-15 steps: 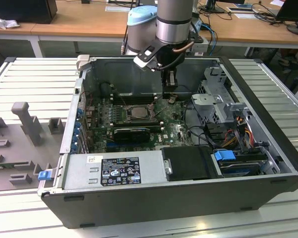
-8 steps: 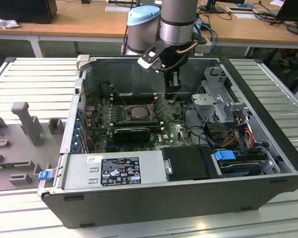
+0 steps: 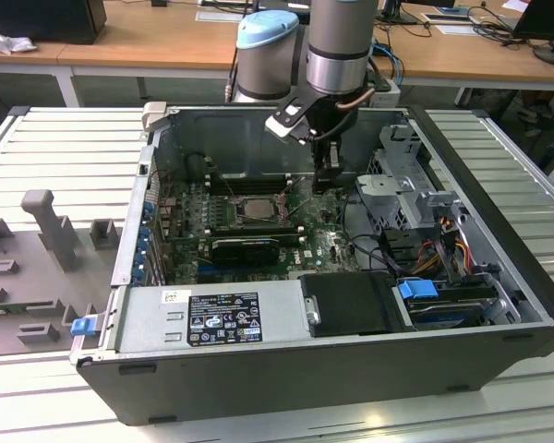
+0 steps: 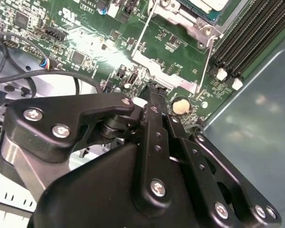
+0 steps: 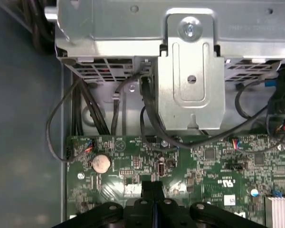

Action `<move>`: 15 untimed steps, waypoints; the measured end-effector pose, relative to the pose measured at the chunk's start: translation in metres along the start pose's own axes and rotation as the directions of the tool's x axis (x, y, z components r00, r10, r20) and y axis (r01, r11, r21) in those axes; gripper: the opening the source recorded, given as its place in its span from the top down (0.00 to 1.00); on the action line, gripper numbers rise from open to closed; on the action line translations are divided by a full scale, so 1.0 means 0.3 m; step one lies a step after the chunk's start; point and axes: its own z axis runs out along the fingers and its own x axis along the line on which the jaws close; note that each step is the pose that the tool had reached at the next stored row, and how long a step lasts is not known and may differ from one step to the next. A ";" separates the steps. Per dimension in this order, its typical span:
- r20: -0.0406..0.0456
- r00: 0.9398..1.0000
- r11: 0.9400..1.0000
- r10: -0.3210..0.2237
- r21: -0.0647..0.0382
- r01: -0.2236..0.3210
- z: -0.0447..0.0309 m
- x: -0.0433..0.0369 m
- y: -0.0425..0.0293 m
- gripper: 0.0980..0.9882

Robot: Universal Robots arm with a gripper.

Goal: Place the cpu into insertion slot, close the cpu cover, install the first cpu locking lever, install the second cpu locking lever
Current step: 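Close the cpu cover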

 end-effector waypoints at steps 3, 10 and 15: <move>0.000 1.000 1.000 0.000 0.003 0.000 0.007 0.000 -0.011 0.99; 0.000 1.000 1.000 -0.001 0.003 0.001 0.008 0.000 -0.033 0.99; 0.000 1.000 1.000 -0.001 0.003 0.001 0.007 -0.001 -0.051 0.99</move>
